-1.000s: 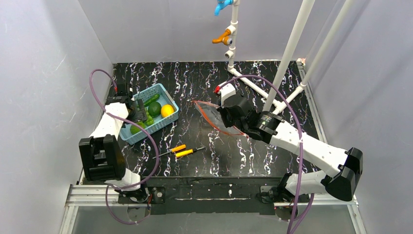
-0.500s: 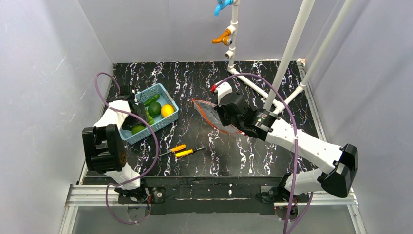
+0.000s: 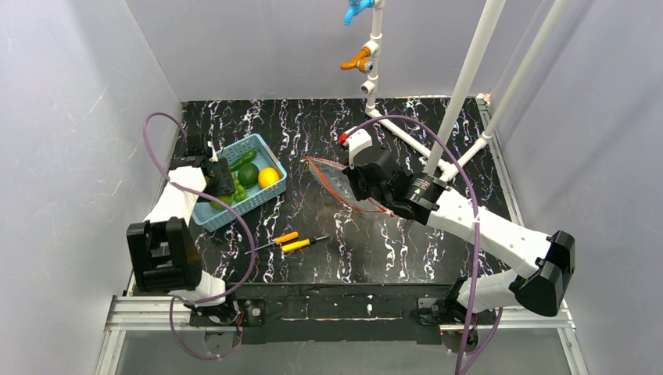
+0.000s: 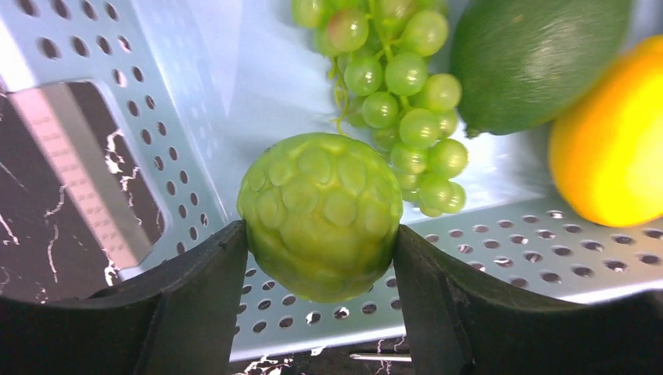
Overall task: Place the food in the zip-top bag and seal the zipper
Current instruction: Pick up the fake fruit from the bin, then place the fake fruit in the zipper food storage bag.
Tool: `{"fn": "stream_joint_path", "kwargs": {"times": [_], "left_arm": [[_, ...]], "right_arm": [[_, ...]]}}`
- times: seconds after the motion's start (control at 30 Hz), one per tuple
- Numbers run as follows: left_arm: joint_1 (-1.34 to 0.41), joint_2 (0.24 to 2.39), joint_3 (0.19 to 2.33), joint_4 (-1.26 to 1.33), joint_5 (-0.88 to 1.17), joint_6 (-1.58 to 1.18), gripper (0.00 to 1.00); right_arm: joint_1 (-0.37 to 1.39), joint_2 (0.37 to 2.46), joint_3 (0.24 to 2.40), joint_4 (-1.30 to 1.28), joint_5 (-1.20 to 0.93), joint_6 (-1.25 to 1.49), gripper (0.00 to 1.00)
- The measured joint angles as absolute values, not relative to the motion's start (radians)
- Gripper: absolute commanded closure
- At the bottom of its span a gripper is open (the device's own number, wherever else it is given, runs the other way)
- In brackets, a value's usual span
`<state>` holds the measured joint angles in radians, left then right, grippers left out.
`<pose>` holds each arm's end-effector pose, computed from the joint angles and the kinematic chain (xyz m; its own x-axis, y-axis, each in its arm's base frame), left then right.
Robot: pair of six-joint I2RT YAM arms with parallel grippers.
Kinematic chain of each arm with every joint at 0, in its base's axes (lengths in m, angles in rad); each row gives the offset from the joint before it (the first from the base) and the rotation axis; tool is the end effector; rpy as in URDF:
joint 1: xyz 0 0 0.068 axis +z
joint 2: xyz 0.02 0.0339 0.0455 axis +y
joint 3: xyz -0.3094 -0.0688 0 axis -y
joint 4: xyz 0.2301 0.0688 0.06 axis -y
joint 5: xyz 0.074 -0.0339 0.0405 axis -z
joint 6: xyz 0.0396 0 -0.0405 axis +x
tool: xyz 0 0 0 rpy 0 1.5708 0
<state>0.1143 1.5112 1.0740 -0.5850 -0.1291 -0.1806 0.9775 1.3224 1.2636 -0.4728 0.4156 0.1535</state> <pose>0.2920 0.0387 0.2826 -0.8016 -0.2713 -0.5327 -0.3291 0.9442 0.0144 0.1654 0.2167 0.4039 -0.3663 -0.2930 -0.8832 -0.5140 0.8549 -0.0705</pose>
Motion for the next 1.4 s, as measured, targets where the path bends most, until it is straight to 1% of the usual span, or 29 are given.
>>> {"fn": "stream_joint_path", "kwargs": {"times": [0.1, 0.2, 0.33, 0.43, 0.57, 0.67, 0.77, 0.93, 1.03, 1.2, 1.4], "left_arm": [[0.114, 1.427, 1.073, -0.571, -0.126, -0.179, 1.00], [0.114, 1.346, 1.082, -0.576, -0.119, -0.181, 1.00], [0.114, 1.239, 1.135, -0.626, -0.038, -0.215, 1.00], [0.116, 1.133, 1.157, -0.654, 0.104, -0.273, 1.00], [0.115, 0.978, 1.151, -0.628, 0.388, -0.404, 1.00], [0.097, 0.886, 1.099, -0.504, 0.577, -0.548, 1.00], [0.010, 0.810, 0.998, -0.315, 0.674, -0.716, 1.00], [-0.289, 0.796, 0.883, -0.045, 0.651, -0.883, 1.00], [-0.407, 0.817, 0.841, 0.086, 0.595, -0.936, 1.00], [-0.514, 0.862, 0.836, 0.161, 0.450, -0.951, 1.00], [-0.541, 0.912, 0.866, 0.104, 0.316, -0.951, 1.00]], "right_arm": [[0.978, 1.323, 1.269, -0.483, 0.416, 0.154, 0.99], [0.978, 1.323, 1.274, -0.494, 0.424, 0.149, 0.99], [0.978, 1.336, 1.283, -0.507, 0.444, 0.139, 0.99], [0.978, 1.365, 1.315, -0.518, 0.447, 0.138, 0.99], [0.978, 1.399, 1.354, -0.524, 0.443, 0.144, 0.99], [0.978, 1.411, 1.370, -0.525, 0.433, 0.157, 0.99], [0.978, 1.411, 1.372, -0.525, 0.415, 0.170, 0.99], [0.978, 1.411, 1.372, -0.525, 0.389, 0.189, 0.99], [0.978, 1.411, 1.372, -0.525, 0.376, 0.200, 0.99], [0.966, 1.399, 1.370, -0.528, 0.368, 0.224, 0.99], [0.974, 1.371, 1.364, -0.517, 0.345, 0.234, 0.99]]}}
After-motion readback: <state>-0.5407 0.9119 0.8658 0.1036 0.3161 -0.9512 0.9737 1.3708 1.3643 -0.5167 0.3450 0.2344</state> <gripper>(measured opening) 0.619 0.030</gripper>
